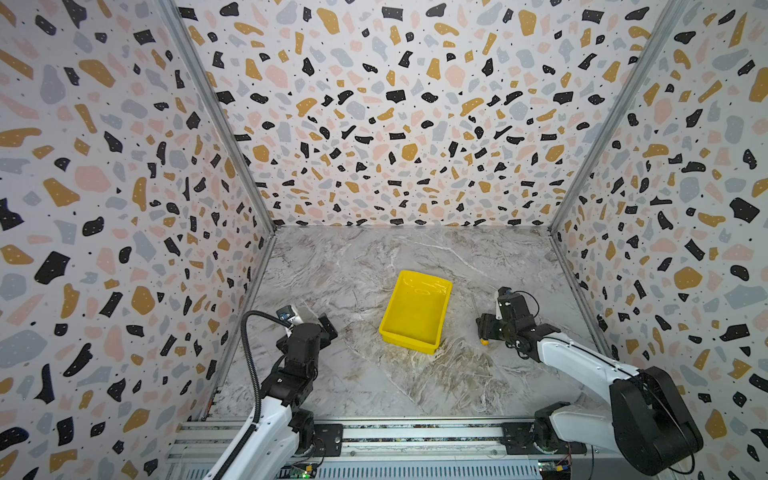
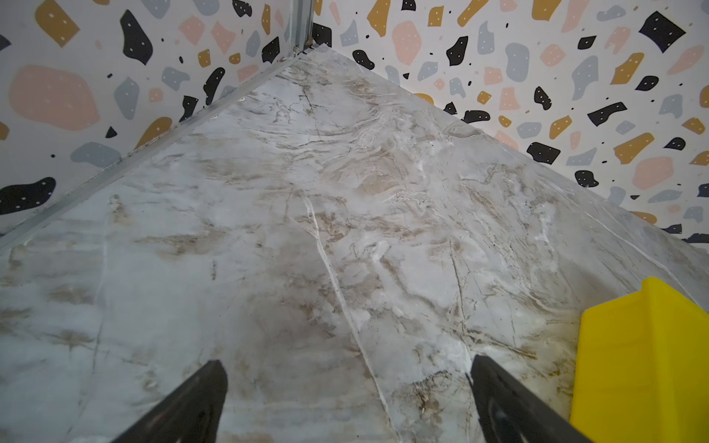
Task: Put the screwdriver in the bin
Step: 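Move the right gripper over the black-handled screwdriver and grasp its handle, then lift the screwdriver with the right gripper and carry it over the yellow bin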
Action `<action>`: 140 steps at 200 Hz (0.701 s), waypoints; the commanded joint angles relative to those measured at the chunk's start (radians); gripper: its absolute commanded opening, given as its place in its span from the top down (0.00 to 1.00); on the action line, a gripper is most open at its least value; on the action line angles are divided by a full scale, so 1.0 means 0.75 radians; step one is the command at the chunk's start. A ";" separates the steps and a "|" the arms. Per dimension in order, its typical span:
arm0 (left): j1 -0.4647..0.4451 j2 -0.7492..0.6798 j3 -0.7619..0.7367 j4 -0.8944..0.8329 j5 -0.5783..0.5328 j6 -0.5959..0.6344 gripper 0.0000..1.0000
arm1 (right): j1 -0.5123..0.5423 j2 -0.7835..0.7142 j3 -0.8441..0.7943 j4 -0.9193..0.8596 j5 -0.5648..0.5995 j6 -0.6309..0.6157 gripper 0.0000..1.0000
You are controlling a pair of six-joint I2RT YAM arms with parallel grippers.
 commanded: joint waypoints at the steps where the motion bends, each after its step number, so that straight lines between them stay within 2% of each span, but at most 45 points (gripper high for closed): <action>1: 0.001 0.000 0.002 0.001 -0.044 -0.034 0.00 | 0.009 0.000 0.028 -0.009 -0.016 -0.004 0.41; 57: 0.001 -0.016 -0.009 0.007 -0.033 -0.033 0.00 | 0.026 0.126 0.047 0.012 -0.047 -0.004 0.42; 86: 0.001 -0.023 -0.013 0.014 -0.031 -0.033 0.00 | 0.067 0.223 0.087 -0.013 0.006 0.001 0.43; 140: 0.001 -0.022 -0.014 0.016 -0.028 -0.033 0.00 | 0.160 0.315 0.163 -0.135 0.221 0.053 0.60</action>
